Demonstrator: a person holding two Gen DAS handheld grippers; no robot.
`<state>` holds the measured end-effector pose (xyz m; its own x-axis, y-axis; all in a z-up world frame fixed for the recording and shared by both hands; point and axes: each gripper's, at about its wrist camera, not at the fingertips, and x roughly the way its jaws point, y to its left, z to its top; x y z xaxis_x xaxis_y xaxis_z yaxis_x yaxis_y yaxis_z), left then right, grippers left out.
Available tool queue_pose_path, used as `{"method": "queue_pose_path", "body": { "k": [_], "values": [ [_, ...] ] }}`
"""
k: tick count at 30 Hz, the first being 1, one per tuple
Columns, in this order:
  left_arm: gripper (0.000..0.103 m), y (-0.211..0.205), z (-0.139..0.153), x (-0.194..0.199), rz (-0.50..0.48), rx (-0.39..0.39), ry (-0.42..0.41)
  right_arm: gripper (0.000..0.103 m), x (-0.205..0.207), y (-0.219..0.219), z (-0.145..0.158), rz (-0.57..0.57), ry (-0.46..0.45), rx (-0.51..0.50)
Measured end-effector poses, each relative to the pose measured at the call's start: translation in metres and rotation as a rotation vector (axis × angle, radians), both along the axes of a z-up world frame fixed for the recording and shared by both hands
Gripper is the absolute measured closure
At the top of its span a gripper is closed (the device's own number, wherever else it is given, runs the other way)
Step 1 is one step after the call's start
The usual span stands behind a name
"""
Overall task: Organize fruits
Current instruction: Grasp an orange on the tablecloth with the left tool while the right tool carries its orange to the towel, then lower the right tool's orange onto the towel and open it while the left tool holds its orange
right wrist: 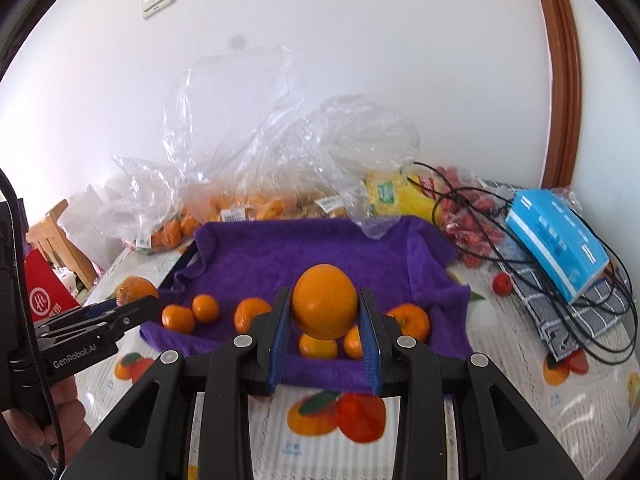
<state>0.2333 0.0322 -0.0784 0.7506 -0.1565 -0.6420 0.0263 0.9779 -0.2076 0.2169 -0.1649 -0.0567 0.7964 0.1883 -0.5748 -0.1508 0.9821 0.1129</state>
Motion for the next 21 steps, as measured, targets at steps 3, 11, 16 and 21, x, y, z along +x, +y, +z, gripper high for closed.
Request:
{"method": "queue_pose_path", "body": {
  "k": [3,11,16,21],
  "values": [
    [0.062,0.000,0.005,0.010,0.011,0.006,-0.015,0.071,0.013,0.005,0.005,0.014,-0.010,-0.005],
    [0.061,0.010,-0.017,0.017,0.084,-0.040,0.044,0.071,0.029,0.010,-0.026,0.053,0.034,0.016],
    [0.061,0.017,-0.029,0.023,0.073,-0.033,0.019,0.071,0.031,0.004,-0.039,0.034,0.056,-0.001],
    [0.061,0.015,-0.034,0.023,0.072,-0.017,0.019,0.071,0.032,-0.001,-0.041,0.016,0.049,-0.008]
  ]
}}
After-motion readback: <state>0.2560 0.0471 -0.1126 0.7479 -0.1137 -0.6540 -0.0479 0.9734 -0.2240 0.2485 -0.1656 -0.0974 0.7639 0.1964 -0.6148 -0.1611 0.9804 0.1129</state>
